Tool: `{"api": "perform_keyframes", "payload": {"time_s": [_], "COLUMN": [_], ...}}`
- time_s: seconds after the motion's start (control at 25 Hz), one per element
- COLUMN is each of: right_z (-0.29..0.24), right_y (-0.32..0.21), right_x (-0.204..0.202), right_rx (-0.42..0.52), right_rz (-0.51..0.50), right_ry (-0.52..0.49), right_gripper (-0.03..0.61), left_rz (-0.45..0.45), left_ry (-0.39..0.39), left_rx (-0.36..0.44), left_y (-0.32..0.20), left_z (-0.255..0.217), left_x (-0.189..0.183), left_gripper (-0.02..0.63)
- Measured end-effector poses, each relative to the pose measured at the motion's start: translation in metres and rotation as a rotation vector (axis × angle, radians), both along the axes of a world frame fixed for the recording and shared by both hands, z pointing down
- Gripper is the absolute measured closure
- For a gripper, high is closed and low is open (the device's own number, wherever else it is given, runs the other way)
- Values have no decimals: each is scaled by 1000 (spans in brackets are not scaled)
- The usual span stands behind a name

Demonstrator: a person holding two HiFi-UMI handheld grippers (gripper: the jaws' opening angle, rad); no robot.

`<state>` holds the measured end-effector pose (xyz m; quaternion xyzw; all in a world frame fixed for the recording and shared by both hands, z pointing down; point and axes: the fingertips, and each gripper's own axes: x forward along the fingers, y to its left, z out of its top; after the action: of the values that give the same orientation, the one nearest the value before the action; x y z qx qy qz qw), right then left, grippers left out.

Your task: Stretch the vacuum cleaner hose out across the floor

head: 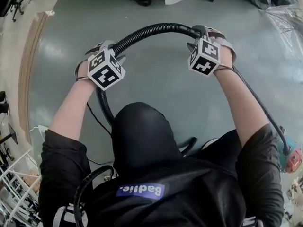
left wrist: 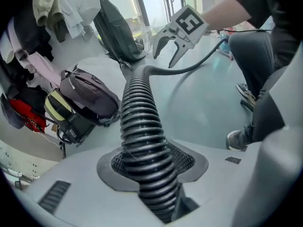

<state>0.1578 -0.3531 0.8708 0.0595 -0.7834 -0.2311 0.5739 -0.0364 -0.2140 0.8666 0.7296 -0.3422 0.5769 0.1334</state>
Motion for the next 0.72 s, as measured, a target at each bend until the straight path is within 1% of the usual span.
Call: {"api": "perform_keyframes", "payload": {"time_s": [0.12, 0.2, 0.24, 0.28, 0.36, 0.4, 0.48, 0.56, 0.64, 0.68, 0.72], "right_z": [-36, -72, -87, -97, -106, -110, -121, -125, -121, -119, -118], "right_y": [21, 30, 36, 42, 55, 61, 68, 69, 60, 52, 43], "right_x": [-64, -110, -130, -148, -175, -185, -201, -209, -208, -207, -205], "right_rx": [97, 161, 177, 179, 153, 127, 62, 12, 2, -5, -20], "right_rz": [-105, -172, -212, -253, -318, -335, -342, -326, -314, -308, -293], "right_ry": [-33, -66, -63, -48, -19, -24, -84, -152, -187, -203, -224], "right_gripper": [327, 325, 302, 299, 298, 298, 298, 299, 298, 300, 380], "left_rz": [63, 138, 173, 204, 259, 287, 333, 378, 417, 422, 414], "left_ry": [-2, -38, -63, -89, -141, -163, -189, -199, -198, -194, -190], "left_rx": [-36, -71, -88, -104, -135, -147, -155, -154, -147, -136, -117], "left_y": [-6, -4, -4, -5, -6, -8, -16, -26, -35, -42, -51], "left_z": [-20, -31, -36, -43, -59, -69, -88, -102, -107, -109, -109], "left_x": [-19, -30, -37, -45, -61, -69, -75, -65, -41, -28, -17], "left_gripper": [419, 419, 419, 419, 419, 419, 419, 416, 414, 408, 404]}}
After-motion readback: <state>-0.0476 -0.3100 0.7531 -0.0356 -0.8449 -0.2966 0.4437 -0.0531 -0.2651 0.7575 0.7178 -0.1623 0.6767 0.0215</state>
